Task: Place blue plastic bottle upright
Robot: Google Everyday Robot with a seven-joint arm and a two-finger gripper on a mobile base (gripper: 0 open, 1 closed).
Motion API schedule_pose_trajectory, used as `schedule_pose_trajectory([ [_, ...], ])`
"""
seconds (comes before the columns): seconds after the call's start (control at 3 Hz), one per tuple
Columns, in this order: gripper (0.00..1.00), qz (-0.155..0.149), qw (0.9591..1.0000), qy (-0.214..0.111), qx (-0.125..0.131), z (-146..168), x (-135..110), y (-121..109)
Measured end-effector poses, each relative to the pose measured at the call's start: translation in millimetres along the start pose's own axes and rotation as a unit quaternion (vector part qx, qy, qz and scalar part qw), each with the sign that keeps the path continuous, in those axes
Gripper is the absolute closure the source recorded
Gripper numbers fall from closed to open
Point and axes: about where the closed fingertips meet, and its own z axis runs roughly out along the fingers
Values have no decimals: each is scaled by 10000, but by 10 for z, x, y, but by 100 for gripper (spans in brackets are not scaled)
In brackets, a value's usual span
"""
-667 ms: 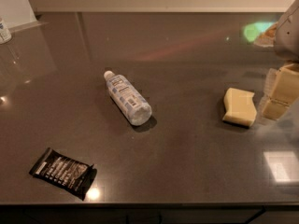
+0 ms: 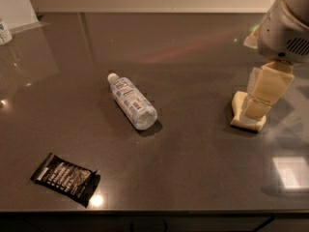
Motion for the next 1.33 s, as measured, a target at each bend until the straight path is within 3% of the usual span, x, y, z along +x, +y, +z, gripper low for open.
schedule_pose_trajectory([
  [0.67,0,372,9983,-29,-439,473,-990,97],
  [1.0,0,770,9954,112,-551,782,-1443,77],
  [1.33,0,1283,9898,359,-497,1068,-1698,4],
])
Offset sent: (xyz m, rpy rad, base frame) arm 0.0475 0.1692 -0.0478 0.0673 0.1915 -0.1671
